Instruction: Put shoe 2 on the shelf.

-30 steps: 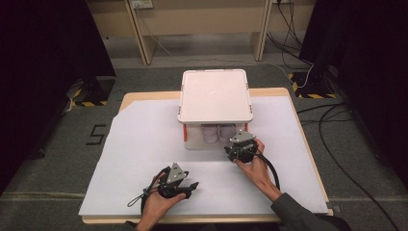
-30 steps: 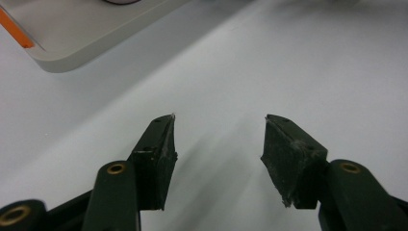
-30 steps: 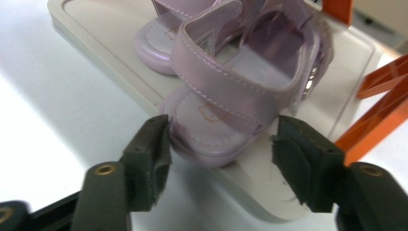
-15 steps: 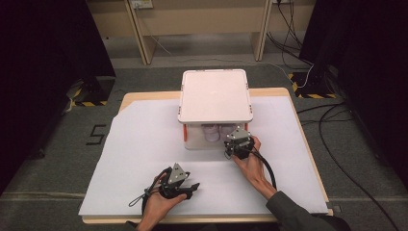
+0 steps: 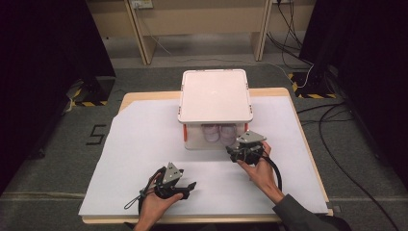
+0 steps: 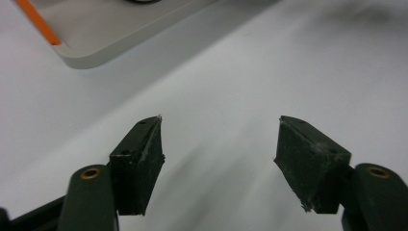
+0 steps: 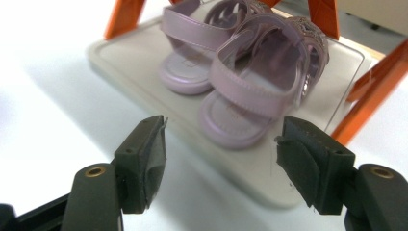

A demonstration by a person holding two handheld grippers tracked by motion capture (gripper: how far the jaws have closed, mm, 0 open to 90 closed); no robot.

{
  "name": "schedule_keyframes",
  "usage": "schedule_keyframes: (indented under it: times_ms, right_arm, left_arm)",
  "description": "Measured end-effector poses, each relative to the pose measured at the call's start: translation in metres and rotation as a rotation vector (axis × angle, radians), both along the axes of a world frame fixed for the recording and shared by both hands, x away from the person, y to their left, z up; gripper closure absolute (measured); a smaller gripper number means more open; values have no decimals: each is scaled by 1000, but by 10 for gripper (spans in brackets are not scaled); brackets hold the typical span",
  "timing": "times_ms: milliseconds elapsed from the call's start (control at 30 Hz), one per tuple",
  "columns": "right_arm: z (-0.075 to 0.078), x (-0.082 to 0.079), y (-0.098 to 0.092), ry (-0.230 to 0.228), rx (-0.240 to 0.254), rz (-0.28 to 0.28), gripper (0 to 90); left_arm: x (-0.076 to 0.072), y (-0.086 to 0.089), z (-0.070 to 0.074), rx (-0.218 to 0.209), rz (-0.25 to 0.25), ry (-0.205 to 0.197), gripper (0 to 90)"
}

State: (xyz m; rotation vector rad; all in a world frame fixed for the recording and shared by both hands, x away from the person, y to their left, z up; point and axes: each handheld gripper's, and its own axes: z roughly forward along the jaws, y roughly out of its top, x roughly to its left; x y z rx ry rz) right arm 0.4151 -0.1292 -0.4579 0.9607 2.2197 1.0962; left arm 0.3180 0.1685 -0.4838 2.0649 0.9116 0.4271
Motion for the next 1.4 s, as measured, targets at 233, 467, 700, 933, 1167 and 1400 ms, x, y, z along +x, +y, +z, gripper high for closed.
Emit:
schedule_keyframes:
  times_ms: [233,467,700,933,1167,1400]
  right_arm:
    - [6,-24,-31,37,136,46,279]
    - [6,-47,-64,58,238,63,240]
    - [2,-63,-80,71,264,53,215]
    - [-5,-76,-89,95,252,46,201]
    - [-12,-91,-98,115,214,49,179]
    - [-16,-101,-103,129,203,53,172]
  left_arm:
    - [-9,19,2,-40,58,-17,236]
    - [-17,37,5,-80,106,-32,234]
    - [-23,44,3,-78,104,-24,226]
    - [-31,46,1,-62,103,-24,219]
    - [-36,46,0,-53,96,-23,214]
    - [-36,42,-2,-48,78,-22,211]
